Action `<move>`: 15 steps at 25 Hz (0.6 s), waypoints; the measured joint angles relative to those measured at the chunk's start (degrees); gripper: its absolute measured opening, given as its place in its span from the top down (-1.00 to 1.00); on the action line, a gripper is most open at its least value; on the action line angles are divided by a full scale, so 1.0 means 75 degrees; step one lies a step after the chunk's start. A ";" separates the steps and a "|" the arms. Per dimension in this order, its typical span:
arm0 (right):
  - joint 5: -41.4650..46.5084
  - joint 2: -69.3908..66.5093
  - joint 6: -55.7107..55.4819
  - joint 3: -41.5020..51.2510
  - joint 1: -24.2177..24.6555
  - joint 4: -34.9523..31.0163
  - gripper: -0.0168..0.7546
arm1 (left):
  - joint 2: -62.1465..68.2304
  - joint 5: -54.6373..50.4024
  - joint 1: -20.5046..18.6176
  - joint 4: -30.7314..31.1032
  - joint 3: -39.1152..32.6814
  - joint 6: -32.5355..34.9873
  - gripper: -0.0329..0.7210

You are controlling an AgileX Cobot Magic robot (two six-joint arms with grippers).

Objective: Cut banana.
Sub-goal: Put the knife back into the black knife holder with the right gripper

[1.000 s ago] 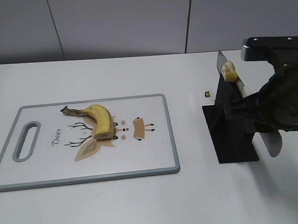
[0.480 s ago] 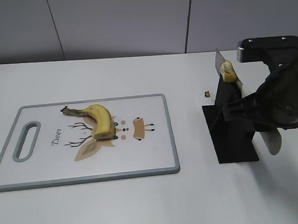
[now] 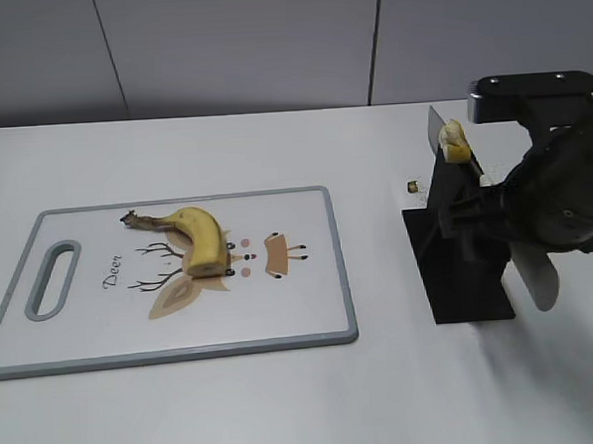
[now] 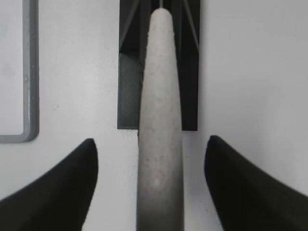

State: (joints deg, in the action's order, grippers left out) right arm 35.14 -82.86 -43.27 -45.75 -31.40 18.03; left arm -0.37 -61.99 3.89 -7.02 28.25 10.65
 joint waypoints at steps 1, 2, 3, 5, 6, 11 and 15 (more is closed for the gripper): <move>-0.0009 0.0000 0.0000 0.0000 0.0000 0.0000 -0.56 | 0.0000 0.0000 0.0000 0.0000 0.0000 0.0000 -0.55; -0.0016 0.0025 0.0000 0.0000 0.0000 0.0000 -0.65 | 0.0000 0.0000 0.0000 0.0000 0.0000 0.0000 -0.55; -0.0015 0.0098 0.0000 0.0000 0.0000 0.0000 -0.69 | 0.0000 0.0000 0.0000 0.0000 0.0000 0.0000 -0.55; 0.0000 0.0336 0.0000 0.0000 0.0000 0.0000 -0.74 | 0.0000 0.0000 0.0000 0.0000 0.0000 0.0000 -0.55; 0.0018 0.0525 0.0007 -0.0002 0.0000 0.0000 -0.75 | 0.0000 0.0000 0.0000 0.0000 0.0000 0.0000 -0.55; 0.0403 0.1861 0.0919 -0.0055 0.0000 -0.0228 -0.75 | 0.0000 0.0000 0.0000 0.0000 0.0000 0.0000 -0.55; 0.0988 0.3092 0.2645 -0.0082 0.0000 -0.1012 -0.75 | 0.0000 0.0000 0.0000 0.0000 0.0000 0.0000 -0.55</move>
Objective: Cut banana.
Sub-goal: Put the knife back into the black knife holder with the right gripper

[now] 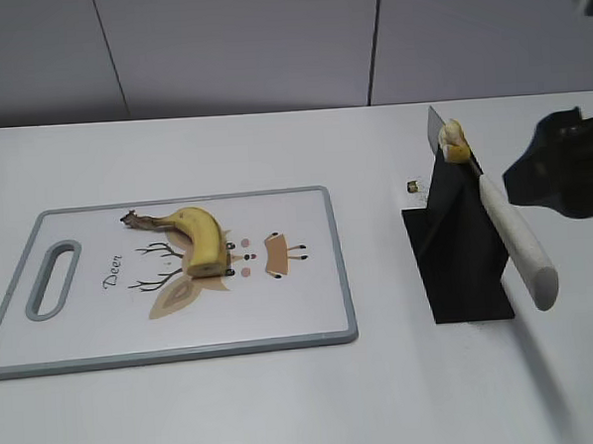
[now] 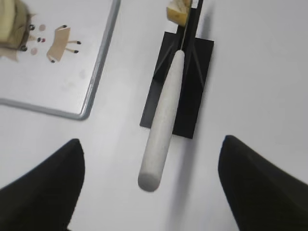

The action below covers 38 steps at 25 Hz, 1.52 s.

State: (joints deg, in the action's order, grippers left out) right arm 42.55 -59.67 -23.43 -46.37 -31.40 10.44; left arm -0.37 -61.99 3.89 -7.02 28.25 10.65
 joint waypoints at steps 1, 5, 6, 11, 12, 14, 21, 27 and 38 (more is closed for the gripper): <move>0.0217 0.0284 0.0332 0.0000 0.0000 -0.0192 -0.74 | 0.0000 0.0000 0.0000 0.0000 0.0000 0.0000 -0.55; 0.0976 0.1264 0.1477 0.0028 0.0000 -0.0749 -0.73 | 0.0000 0.0000 0.0000 0.0000 0.0000 0.0000 -0.55; 0.1057 0.1472 0.1629 0.0101 0.0000 -0.0829 -0.72 | 0.0000 0.0000 0.0000 0.0000 0.0000 0.0000 -0.55; 0.1383 0.2750 0.2123 0.0746 0.0000 -0.1072 -0.69 | 0.0000 0.0000 0.0000 0.0000 0.0000 0.0000 -0.55; 0.1460 0.3014 0.2227 0.0912 0.0000 -0.1103 -0.68 | 0.0000 0.0000 0.0000 0.0000 0.0000 0.0000 -0.55; 0.1640 0.3492 0.2400 0.1172 0.0000 -0.1157 -0.67 | 0.0000 0.0000 0.0000 0.0000 0.0000 0.0000 -0.55; 0.2176 0.5138 0.2933 0.1701 0.0000 -0.1298 -0.61 | 0.0000 0.0000 0.0000 0.0000 0.0000 0.0000 -0.48; 0.2325 0.6233 0.3125 0.2316 0.0000 -0.1564 -0.58 | 0.0000 0.0000 0.0000 0.0000 0.0000 0.0000 -0.47; 0.2332 0.7801 0.3210 0.2352 0.0000 -0.1538 -0.58 | 0.0000 0.0000 0.0000 0.0000 0.0000 0.0000 -0.47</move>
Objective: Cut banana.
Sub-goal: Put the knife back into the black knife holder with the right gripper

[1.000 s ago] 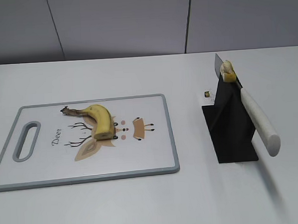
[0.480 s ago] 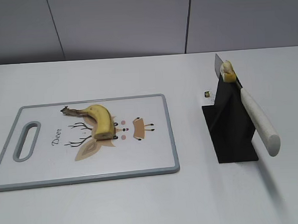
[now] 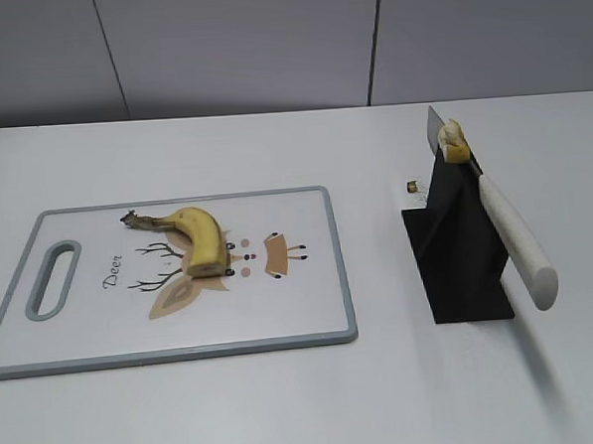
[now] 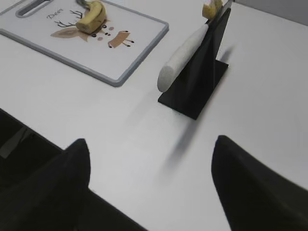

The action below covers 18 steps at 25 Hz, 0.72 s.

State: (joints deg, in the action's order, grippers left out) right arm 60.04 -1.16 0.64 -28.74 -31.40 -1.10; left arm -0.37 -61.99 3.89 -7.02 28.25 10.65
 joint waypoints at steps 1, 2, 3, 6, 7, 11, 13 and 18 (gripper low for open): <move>0.0000 0.0099 0.0066 0.0000 0.0000 0.0042 -0.58 | 0.0000 0.0000 0.0000 0.0000 0.0000 0.0000 -0.47; 0.0000 0.0158 0.0126 0.0000 0.0000 0.0098 -0.58 | 0.0000 0.0000 0.0000 0.0000 0.0000 0.0000 -0.47; 0.0009 0.0177 0.0164 0.0000 0.0000 0.0146 -0.58 | 0.0000 0.0000 0.0000 0.0000 0.0000 0.0000 -0.47; 0.0009 0.0201 0.0223 0.0000 0.0000 0.0146 -0.58 | 0.0000 0.0000 0.0000 0.0000 0.0000 0.0000 -0.47; 0.0009 0.0201 0.0239 0.0000 0.0000 0.0146 -0.58 | 0.0000 0.0000 0.0000 0.0000 0.0000 0.0000 -0.47; 0.0009 0.0201 0.0263 0.0000 0.0000 0.0146 -0.58 | 0.0000 0.0000 0.0000 0.0000 0.0000 0.0000 -0.47; 0.0009 0.0201 0.0271 0.0000 0.0000 0.0146 -0.58 | 0.0000 0.0000 0.0000 0.0000 0.0000 0.0000 -0.47; 0.0009 0.0201 0.0271 0.0000 0.0000 0.0242 -0.58 | 0.0000 0.0000 0.0000 0.0000 0.0000 0.0000 -0.47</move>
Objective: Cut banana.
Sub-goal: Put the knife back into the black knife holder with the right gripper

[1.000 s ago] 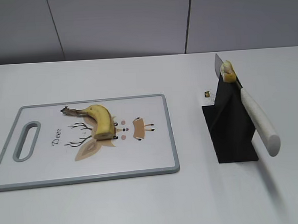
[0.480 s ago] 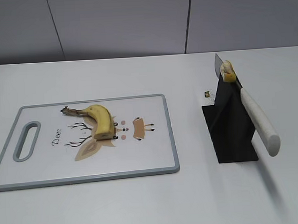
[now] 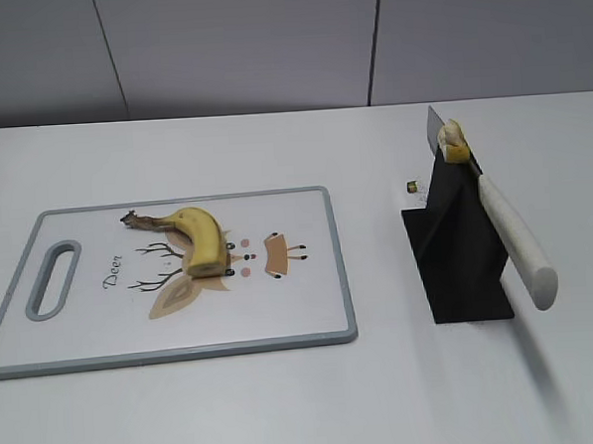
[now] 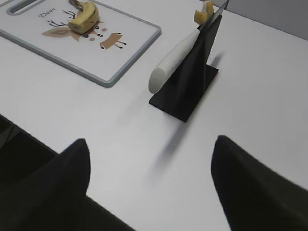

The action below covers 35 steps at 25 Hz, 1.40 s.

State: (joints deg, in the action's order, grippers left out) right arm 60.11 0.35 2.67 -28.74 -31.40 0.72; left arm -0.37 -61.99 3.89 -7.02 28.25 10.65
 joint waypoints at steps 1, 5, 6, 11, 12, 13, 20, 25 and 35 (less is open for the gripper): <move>0.0000 0.0000 0.0000 0.0000 0.0000 0.0000 -0.58 | 0.0000 0.0000 0.0000 0.0000 0.0000 0.0000 -0.47; 0.0000 0.0000 0.0000 0.0000 0.0015 0.0000 -0.58 | 0.0000 0.0000 0.0000 0.0000 0.0000 0.0000 -0.51; 0.0000 0.0000 0.0000 0.0000 0.0043 0.0000 -0.58 | 0.0000 0.0000 0.0000 0.0000 0.0000 0.0000 -0.53; 0.0000 0.0000 0.0000 0.0000 0.0689 0.0000 -0.58 | 0.0000 0.0000 0.0000 0.0000 0.0000 0.0000 -0.56; 0.0000 0.0000 0.0008 0.0000 0.0890 0.0000 -0.58 | 0.0000 0.0000 0.0000 0.0000 0.0000 0.0000 -0.56; 0.0000 0.0000 0.0008 0.0000 0.1159 0.0000 -0.58 | 0.0000 0.0000 0.0000 0.0000 0.0000 0.0000 -0.56; 0.0000 0.0000 0.0008 0.0000 0.2885 0.0000 -0.58 | 0.0000 0.0000 0.0000 0.0000 0.0000 0.0000 -0.56; 0.0000 0.0000 0.0008 0.0000 0.3508 0.0000 -0.58 | 0.0000 0.0000 0.0000 0.0000 0.0000 0.0000 -0.56; 0.0000 0.0000 0.0008 0.0000 0.3544 0.0000 -0.58 | 0.0000 0.0000 0.0000 0.0000 0.0000 0.0000 -0.56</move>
State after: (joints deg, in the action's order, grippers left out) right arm 60.11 0.35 2.73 -28.74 -4.82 0.72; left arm -0.37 -61.99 3.89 -7.02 28.25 10.65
